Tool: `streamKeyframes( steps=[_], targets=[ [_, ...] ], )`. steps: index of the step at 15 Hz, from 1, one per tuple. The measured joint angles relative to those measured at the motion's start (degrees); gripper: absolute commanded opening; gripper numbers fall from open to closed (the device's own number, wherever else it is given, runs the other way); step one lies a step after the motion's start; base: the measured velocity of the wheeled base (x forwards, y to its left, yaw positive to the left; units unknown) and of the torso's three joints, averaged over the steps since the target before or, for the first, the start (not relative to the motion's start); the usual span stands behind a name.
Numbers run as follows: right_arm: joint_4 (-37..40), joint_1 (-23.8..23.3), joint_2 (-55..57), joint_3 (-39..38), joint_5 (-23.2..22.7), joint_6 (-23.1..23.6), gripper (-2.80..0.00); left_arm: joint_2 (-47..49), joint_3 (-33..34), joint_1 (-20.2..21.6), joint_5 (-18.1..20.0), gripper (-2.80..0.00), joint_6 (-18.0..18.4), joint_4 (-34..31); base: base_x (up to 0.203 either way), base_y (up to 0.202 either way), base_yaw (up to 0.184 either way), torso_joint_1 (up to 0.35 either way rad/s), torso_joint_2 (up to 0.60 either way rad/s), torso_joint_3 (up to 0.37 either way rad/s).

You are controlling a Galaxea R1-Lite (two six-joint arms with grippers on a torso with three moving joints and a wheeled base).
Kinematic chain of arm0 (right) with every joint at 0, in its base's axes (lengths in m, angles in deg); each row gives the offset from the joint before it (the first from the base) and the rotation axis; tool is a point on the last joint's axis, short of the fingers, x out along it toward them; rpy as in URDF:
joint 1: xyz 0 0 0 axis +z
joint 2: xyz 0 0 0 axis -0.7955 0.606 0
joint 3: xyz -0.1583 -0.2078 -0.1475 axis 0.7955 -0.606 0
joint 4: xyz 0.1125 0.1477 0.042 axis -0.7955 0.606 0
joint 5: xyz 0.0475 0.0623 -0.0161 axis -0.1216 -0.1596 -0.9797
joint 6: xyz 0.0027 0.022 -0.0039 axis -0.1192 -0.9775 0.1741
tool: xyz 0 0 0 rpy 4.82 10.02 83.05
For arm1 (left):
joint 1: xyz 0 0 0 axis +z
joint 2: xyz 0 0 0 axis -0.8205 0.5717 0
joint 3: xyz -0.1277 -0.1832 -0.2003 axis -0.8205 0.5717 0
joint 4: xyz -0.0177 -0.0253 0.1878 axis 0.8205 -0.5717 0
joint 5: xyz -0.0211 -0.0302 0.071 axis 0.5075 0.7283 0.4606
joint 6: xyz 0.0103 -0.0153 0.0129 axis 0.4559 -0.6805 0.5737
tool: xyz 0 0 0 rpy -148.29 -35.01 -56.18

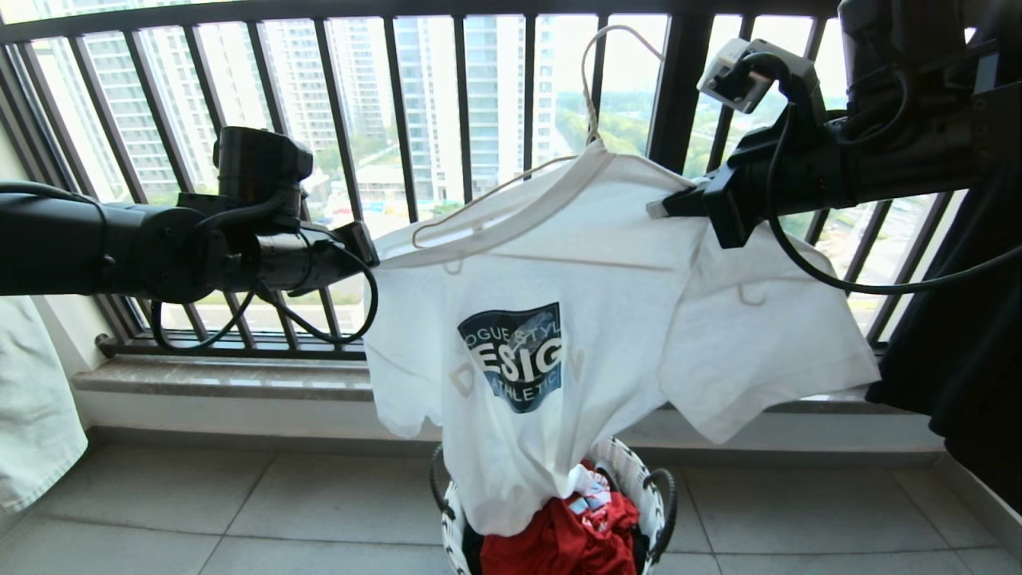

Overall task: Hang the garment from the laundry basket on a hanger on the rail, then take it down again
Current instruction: Hang the clothes on the clothes rack

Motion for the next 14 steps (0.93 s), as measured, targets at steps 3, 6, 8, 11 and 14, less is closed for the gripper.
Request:
streamKeyframes(
  steps=[3,6,8,11,14],
  targets=[
    [0.0,0.4,1.9,-1.5,-0.2,1.5,-2.80,-1.6,0.0,0.0,0.0,-2.80,0.0,-0.4,0.000,0.000,0.000,0.000,0.00,0.000],
    [-2.4,1.6,4.6,-2.1,-0.1,0.5,-2.80,-5.4,-0.7,-2.6,0.0,-2.80,-0.2,-7.2,0.000,0.000,0.000,0.000,0.00,0.000],
    [-4.2,2.7,5.8,-2.3,-0.1,-3.5,-2.80,-7.7,-1.3,-5.3,0.1,-2.80,-0.4,-10.9,0.000,0.000,0.000,0.000,0.00,0.000],
    [-4.5,3.7,6.4,-3.3,-0.2,-7.2,-2.80,-7.9,-4.3,-7.4,-0.2,-2.80,-0.2,-12.1,0.000,0.000,0.000,0.000,0.00,0.000],
    [-7.8,4.0,5.9,-6.9,-0.4,-9.9,-2.80,-6.3,-11.4,-8.1,-0.3,-2.80,0.9,-16.1,0.000,0.000,0.000,0.000,0.00,0.000]
  ],
)
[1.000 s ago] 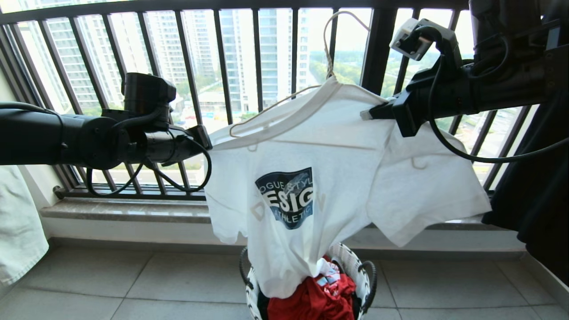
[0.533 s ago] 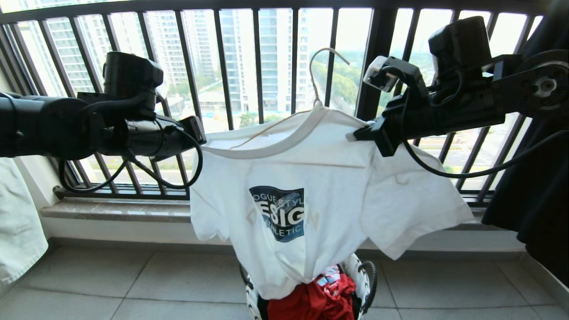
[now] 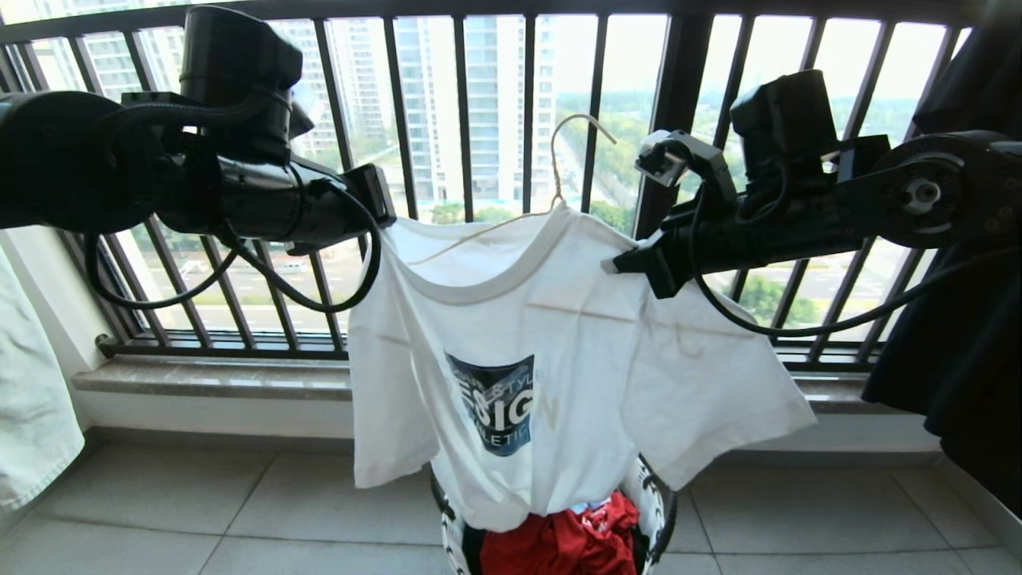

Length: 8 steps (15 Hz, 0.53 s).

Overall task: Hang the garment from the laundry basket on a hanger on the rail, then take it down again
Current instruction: Hang the clothes on the clothes rack

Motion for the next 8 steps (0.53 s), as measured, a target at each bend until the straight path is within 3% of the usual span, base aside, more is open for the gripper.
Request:
streamKeyframes(
  steps=[4,8],
  targets=[
    [-8.0,0.3,-1.7,-5.7,-0.1,-2.1,-2.80,3.9,-11.9,-1.1,-0.2,-2.80,2.2,-8.5,0.000,0.000,0.000,0.000,0.00,0.000],
    [-8.3,0.5,-4.1,-9.3,-3.9,-5.7,-2.80,7.6,-16.9,-1.9,-3.8,-2.80,10.6,-9.4,0.000,0.000,0.000,0.000,0.00,0.000]
  ],
)
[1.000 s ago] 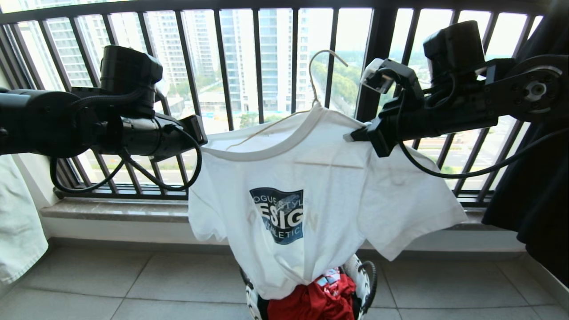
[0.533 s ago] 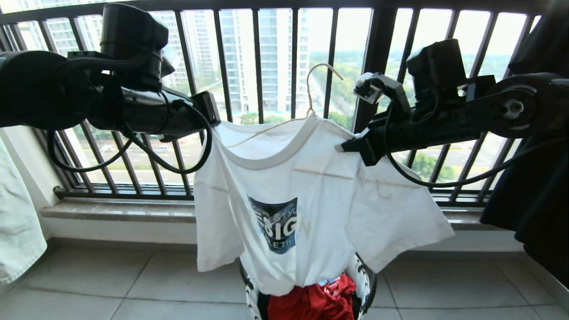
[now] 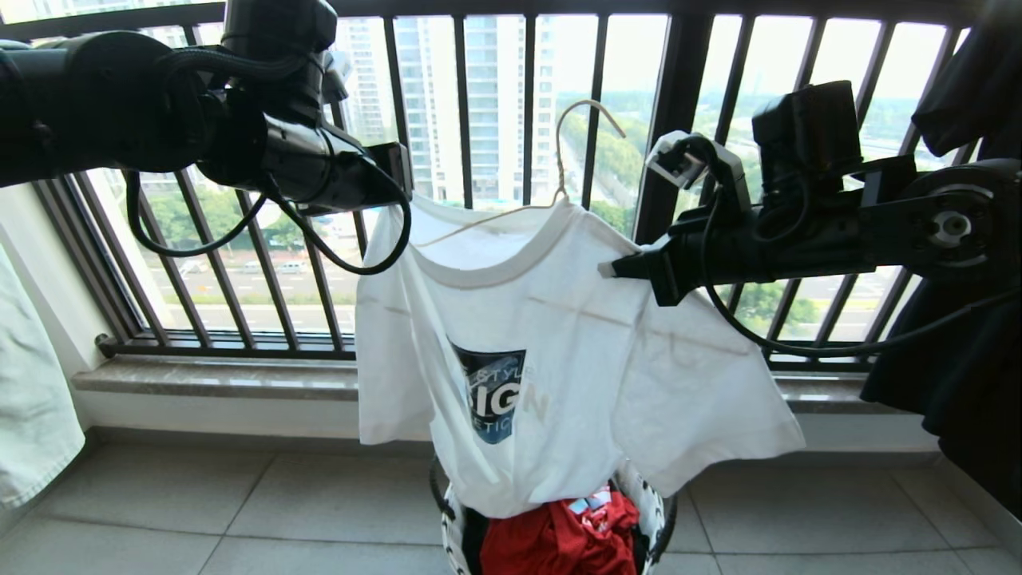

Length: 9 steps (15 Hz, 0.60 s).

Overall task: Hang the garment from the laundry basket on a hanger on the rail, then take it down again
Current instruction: Hang the clothes on the clothes rack

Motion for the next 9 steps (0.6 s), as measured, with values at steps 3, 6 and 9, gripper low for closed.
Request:
streamKeyframes(
  steps=[3,6,9],
  targets=[
    [-1.8,0.6,-0.8,-0.7,-0.7,-6.1,-2.80,1.4,-0.4,-0.5,-0.1,-2.80,2.9,4.6,0.000,0.000,0.000,0.000,0.00,0.000],
    [-6.4,0.8,-1.4,-3.6,-1.2,-9.4,-2.80,1.9,-0.5,-1.3,0.3,-2.80,4.0,5.4,0.000,0.000,0.000,0.000,0.00,0.000],
    [-9.3,0.9,-2.1,-6.2,-1.8,-13.0,-2.80,2.0,-0.5,-3.7,0.9,-2.80,4.2,7.3,0.000,0.000,0.000,0.000,0.00,0.000]
  ],
)
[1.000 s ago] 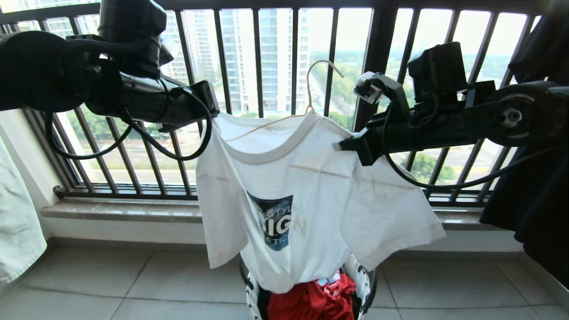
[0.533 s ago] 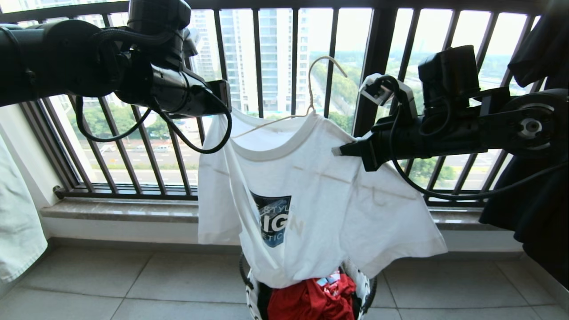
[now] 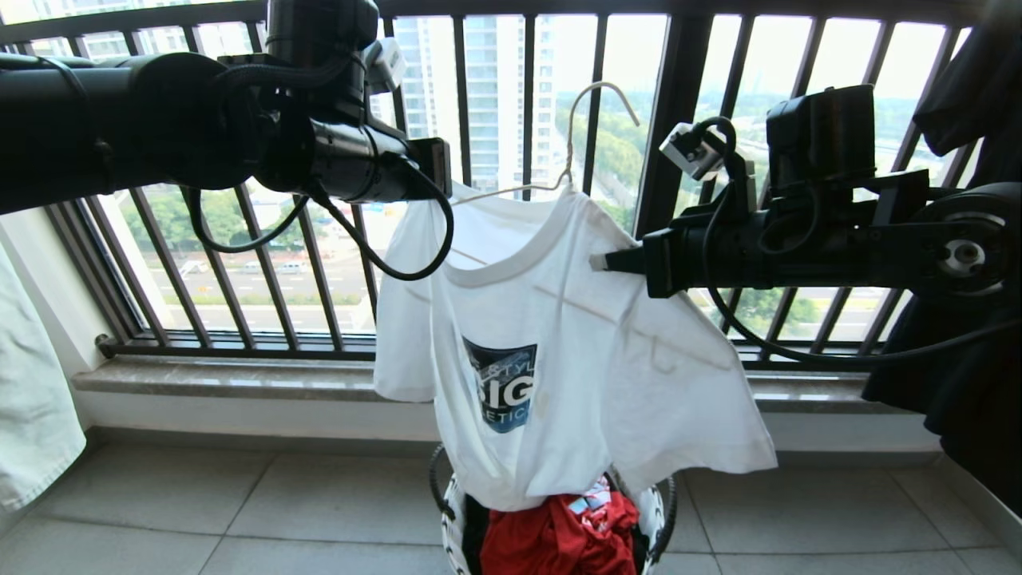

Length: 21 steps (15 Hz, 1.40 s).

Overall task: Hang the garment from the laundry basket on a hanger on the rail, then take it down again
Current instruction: Hang the clothes on the clothes rack

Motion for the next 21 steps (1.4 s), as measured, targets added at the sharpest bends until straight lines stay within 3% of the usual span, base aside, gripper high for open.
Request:
streamKeyframes(
  steps=[6,9,12,17,21],
  targets=[
    [-2.4,-0.1,-1.4,-6.7,-2.5,-0.3,-2.80,1.0,0.0,-5.7,1.7,-2.80,3.6,4.9,0.000,0.000,0.000,0.000,0.00,0.000],
    [-2.6,-0.1,-2.2,-7.8,-4.4,-0.3,-2.80,1.3,0.1,-6.8,1.5,-2.80,7.9,4.6,0.000,0.000,0.000,0.000,0.00,0.000],
    [-2.5,-0.3,-2.8,-8.4,-7.5,-0.2,-2.80,1.4,0.5,-3.5,1.4,-2.80,10.7,3.3,0.000,0.000,0.000,0.000,0.00,0.000],
    [-0.3,-0.1,-3.4,-9.7,-13.0,-0.1,-2.80,1.1,0.5,2.0,0.5,-2.80,18.3,2.9,0.000,0.000,0.000,0.000,0.00,0.000],
    [-0.8,0.3,-3.6,-10.1,-14.9,-2.6,-2.80,1.1,0.4,3.4,-0.3,-2.80,20.2,3.3,0.000,0.000,0.000,0.000,0.00,0.000]
  ],
)
